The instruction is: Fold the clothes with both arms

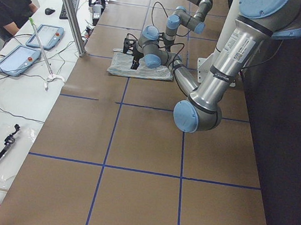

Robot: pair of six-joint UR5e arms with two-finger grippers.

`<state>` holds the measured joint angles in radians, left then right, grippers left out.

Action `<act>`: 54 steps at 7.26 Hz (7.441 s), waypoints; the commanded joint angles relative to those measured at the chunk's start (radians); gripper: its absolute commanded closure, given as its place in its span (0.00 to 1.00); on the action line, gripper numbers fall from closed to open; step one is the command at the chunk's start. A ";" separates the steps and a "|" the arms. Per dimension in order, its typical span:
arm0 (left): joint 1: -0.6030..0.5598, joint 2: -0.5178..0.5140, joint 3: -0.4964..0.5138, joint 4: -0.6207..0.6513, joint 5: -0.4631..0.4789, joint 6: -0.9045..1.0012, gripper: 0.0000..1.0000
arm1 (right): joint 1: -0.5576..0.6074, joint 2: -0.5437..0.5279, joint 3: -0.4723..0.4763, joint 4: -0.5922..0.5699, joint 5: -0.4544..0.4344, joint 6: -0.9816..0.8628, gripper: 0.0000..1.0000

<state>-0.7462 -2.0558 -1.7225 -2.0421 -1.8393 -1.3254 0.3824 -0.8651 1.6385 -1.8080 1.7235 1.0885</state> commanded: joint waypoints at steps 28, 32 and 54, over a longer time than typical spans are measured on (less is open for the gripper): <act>0.044 0.000 0.018 -0.052 0.006 -0.060 0.00 | 0.088 0.029 -0.079 -0.083 0.030 -0.228 0.00; 0.044 -0.012 0.020 -0.052 0.006 -0.067 0.00 | 0.136 -0.109 0.025 -0.088 0.030 -0.248 0.00; 0.044 -0.009 0.018 -0.053 0.005 -0.060 0.00 | 0.214 -0.096 0.049 -0.039 0.041 -0.334 0.00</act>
<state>-0.7026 -2.0663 -1.7043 -2.0954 -1.8335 -1.3877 0.5997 -0.9626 1.6667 -1.8412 1.7661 0.7508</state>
